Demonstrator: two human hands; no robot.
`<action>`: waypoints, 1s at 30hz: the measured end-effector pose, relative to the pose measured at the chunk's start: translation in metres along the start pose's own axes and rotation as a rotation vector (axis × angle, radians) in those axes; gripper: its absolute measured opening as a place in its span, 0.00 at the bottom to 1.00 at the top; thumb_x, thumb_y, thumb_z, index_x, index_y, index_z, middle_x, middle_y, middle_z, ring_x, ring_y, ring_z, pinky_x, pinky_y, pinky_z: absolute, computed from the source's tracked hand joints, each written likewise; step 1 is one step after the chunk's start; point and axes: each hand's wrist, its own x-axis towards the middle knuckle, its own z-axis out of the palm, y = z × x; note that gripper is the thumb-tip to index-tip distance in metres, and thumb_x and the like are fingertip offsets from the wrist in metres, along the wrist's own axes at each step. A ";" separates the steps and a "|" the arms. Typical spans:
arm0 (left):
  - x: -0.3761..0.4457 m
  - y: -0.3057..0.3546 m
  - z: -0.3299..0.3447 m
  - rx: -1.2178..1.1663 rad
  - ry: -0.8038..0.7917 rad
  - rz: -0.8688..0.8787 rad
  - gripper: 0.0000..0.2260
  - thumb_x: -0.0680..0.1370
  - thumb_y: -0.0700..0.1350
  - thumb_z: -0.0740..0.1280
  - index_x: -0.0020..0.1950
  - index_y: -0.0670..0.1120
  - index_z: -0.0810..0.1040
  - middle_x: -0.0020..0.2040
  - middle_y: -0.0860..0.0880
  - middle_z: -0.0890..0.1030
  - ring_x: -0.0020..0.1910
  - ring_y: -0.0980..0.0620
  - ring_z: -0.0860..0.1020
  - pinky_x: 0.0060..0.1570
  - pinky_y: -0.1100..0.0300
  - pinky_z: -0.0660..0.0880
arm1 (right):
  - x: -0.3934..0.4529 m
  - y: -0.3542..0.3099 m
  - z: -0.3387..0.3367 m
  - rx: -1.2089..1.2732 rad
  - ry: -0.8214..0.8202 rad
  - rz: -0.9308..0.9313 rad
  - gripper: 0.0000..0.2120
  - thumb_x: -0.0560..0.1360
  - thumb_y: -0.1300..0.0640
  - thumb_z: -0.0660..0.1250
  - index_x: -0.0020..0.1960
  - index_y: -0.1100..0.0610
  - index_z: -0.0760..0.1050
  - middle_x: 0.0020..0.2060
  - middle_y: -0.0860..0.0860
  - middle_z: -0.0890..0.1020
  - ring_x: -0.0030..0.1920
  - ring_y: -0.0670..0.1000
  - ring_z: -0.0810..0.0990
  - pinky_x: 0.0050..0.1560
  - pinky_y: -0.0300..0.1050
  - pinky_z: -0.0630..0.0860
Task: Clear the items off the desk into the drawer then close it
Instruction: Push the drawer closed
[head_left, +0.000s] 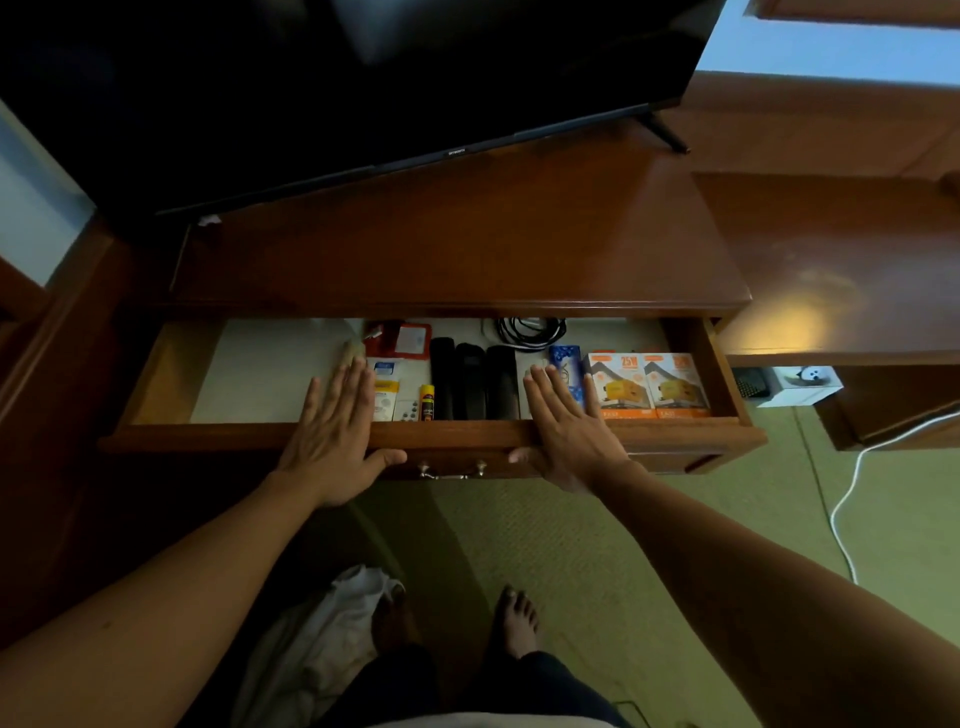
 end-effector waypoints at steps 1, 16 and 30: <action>0.007 0.000 -0.004 -0.005 0.000 -0.005 0.52 0.74 0.75 0.50 0.74 0.43 0.21 0.75 0.43 0.23 0.76 0.46 0.26 0.76 0.43 0.32 | 0.007 0.001 -0.006 0.001 0.005 0.011 0.51 0.75 0.25 0.47 0.80 0.60 0.32 0.78 0.58 0.34 0.78 0.58 0.30 0.73 0.65 0.29; 0.118 -0.013 -0.065 0.135 0.103 -0.013 0.58 0.72 0.69 0.67 0.77 0.44 0.27 0.75 0.44 0.23 0.76 0.43 0.26 0.76 0.43 0.33 | 0.119 0.028 -0.065 -0.053 0.102 0.127 0.66 0.66 0.31 0.73 0.80 0.57 0.30 0.78 0.59 0.31 0.77 0.61 0.29 0.74 0.63 0.31; 0.166 -0.033 -0.065 0.117 0.123 -0.022 0.52 0.73 0.72 0.62 0.81 0.46 0.36 0.80 0.44 0.33 0.79 0.43 0.35 0.77 0.41 0.40 | 0.160 0.042 -0.063 0.017 0.118 0.116 0.55 0.73 0.35 0.69 0.81 0.54 0.35 0.81 0.54 0.37 0.80 0.59 0.36 0.77 0.65 0.40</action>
